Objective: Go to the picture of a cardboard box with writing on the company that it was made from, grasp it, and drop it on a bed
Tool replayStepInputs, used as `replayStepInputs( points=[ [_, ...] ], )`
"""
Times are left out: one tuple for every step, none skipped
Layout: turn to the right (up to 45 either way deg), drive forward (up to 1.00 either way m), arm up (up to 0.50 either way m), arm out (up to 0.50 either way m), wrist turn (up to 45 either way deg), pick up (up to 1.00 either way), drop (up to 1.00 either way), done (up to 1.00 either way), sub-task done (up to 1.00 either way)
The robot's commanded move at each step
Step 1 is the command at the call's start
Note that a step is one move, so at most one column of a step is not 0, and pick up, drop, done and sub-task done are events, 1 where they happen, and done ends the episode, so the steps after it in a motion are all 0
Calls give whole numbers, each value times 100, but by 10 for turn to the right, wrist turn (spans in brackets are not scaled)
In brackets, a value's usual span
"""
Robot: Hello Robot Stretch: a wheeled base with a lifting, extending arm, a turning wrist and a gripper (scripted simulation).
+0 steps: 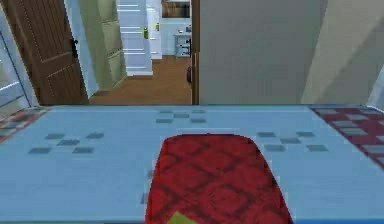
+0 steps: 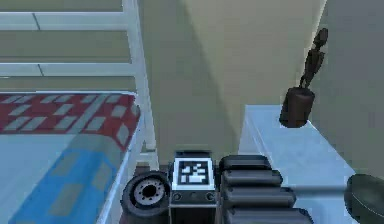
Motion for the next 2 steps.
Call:
replayStepInputs(
  points=[
    [-450,0,0,0,0,0,0,0,0],
    [-420,0,0,0,0,0,0,0,0]
  ],
)
